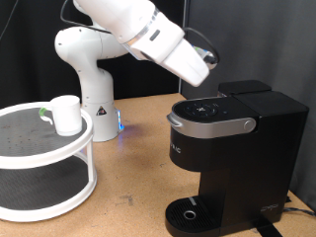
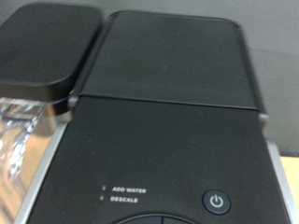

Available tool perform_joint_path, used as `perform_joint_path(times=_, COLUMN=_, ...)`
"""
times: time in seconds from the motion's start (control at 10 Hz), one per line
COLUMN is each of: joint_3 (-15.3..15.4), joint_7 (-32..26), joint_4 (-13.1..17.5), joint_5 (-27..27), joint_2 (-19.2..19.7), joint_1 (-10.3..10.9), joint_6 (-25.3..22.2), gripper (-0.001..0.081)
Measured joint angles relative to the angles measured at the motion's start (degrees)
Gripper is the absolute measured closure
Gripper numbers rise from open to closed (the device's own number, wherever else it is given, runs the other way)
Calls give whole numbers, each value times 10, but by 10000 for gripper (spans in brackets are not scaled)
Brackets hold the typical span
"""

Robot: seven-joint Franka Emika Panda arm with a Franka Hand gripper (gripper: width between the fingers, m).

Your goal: Make a cup of coffee with the keurig machine

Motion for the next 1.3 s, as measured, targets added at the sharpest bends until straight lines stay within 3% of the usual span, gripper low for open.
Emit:
perform_joint_path(times=0.2, joint_3=-5, joint_7=31, joint_4=-41, joint_5=23, joint_2=-34, joint_1=-7, joint_6=13, gripper=806)
perform_joint_path(times=0.6, joint_3=-24, joint_7=14, joint_4=-84, joint_5=-41, joint_2=-94, joint_1=-27, joint_6=-69, gripper=806)
perform_joint_path(times=0.8, joint_3=-27, joint_7=0, joint_4=-85, joint_5=-40, joint_2=-92, joint_1=-28, joint_6=-67, gripper=806)
perform_joint_path(times=1.0, joint_3=-47, joint_7=-41, joint_4=-87, joint_5=-47, joint_2=-97, joint_1=-39, joint_6=-76, gripper=806)
perform_joint_path(times=1.3, joint_3=-93, joint_7=-84, joint_4=-82, joint_5=-66, joint_2=-105, joint_1=-65, joint_6=-140, gripper=806)
